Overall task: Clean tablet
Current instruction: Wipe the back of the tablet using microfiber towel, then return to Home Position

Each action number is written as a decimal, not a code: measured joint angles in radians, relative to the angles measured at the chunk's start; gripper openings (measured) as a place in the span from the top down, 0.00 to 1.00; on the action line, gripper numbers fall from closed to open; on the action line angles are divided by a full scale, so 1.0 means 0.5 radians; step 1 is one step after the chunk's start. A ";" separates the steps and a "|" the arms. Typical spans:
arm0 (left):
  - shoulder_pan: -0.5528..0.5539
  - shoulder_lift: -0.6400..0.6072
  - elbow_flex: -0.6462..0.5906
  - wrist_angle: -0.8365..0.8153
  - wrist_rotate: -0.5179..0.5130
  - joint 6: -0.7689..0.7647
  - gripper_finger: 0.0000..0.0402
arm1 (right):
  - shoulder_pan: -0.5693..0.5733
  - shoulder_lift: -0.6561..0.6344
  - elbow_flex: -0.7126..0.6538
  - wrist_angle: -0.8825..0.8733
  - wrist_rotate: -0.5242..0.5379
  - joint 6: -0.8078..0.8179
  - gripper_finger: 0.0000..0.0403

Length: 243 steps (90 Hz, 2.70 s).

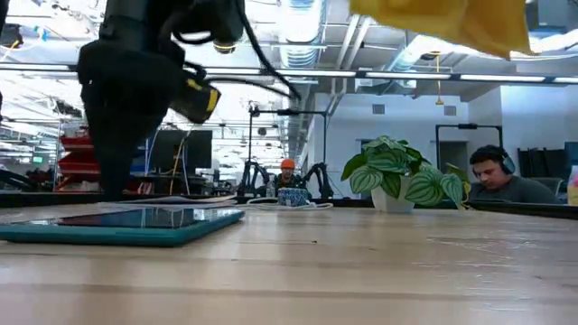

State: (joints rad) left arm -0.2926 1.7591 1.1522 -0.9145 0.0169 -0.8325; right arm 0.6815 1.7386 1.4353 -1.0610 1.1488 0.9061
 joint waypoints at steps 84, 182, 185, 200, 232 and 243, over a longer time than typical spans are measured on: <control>-0.266 0.002 -0.051 0.030 -0.481 -0.139 0.99 | -0.779 0.002 -1.013 1.432 -1.500 -1.787 0.85; -0.125 -2.628 -1.303 1.164 -1.025 0.722 0.99 | -1.459 -2.110 -1.652 1.501 -2.300 -1.507 0.41; -0.109 -2.714 -1.346 1.188 -1.024 0.728 0.99 | -1.500 -2.192 -1.708 1.531 -2.314 -1.495 0.42; 0.054 -3.040 -1.484 1.230 -1.023 0.753 1.00 | -1.702 -2.535 -1.959 1.592 -2.384 -1.411 0.44; 0.442 -3.289 -1.643 1.423 -0.482 1.005 1.00 | -1.985 -3.050 -2.350 1.856 -2.790 -1.059 0.49; 0.534 -3.289 -1.753 1.599 -0.307 1.144 1.00 | -1.997 -3.140 -2.475 1.999 -2.839 -0.990 0.50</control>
State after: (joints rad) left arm -0.0255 0.1146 0.2756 -0.1148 -0.1365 -0.2603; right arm -0.3168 0.1685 0.1976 -0.0617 -0.2708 0.4109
